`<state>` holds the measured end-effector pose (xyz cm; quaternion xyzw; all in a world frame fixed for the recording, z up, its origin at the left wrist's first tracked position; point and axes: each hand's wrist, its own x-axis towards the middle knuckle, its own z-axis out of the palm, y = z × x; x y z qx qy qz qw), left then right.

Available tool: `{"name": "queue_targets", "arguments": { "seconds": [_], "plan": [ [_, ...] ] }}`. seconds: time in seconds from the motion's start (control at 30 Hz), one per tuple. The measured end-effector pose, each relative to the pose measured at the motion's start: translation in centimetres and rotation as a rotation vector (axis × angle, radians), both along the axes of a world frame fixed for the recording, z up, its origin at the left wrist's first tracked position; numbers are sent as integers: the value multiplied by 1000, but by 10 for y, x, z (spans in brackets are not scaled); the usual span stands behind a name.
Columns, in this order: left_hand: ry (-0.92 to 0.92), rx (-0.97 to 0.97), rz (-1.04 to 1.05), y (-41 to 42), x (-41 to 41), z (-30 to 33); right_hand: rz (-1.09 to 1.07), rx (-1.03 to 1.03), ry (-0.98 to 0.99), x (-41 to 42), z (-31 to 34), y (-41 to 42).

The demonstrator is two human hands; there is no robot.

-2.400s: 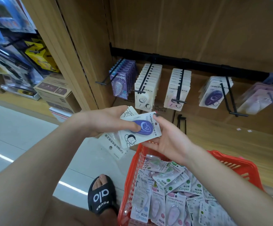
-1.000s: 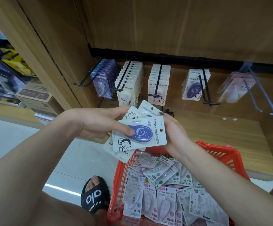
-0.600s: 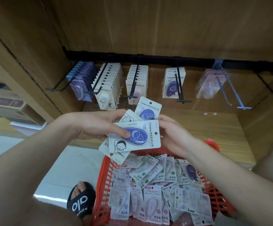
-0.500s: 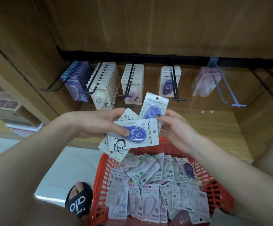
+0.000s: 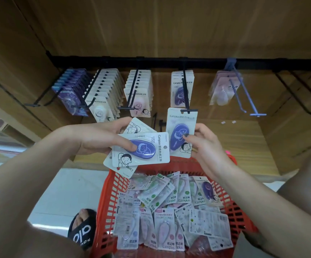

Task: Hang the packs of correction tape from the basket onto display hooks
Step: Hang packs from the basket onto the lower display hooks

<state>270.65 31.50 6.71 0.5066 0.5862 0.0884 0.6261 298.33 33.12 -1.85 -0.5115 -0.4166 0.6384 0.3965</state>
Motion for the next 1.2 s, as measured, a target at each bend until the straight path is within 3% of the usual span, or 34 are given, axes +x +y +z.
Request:
{"name": "queue_targets", "arguments": {
  "seconds": [0.4,0.7,0.9,1.2],
  "plan": [
    [14,62,3,-2,1,-1,-143,53,-75,-4,-4,2],
    [16,102,-1,-2,5,-6,-200,52,-319,-21,-17,96],
    [29,166,-8,-3,5,-6,-154,32,-345,-20,-27,140],
    [6,280,113,1,9,-10,-13,-123,-584,-6,-9,110]
  ]
}}
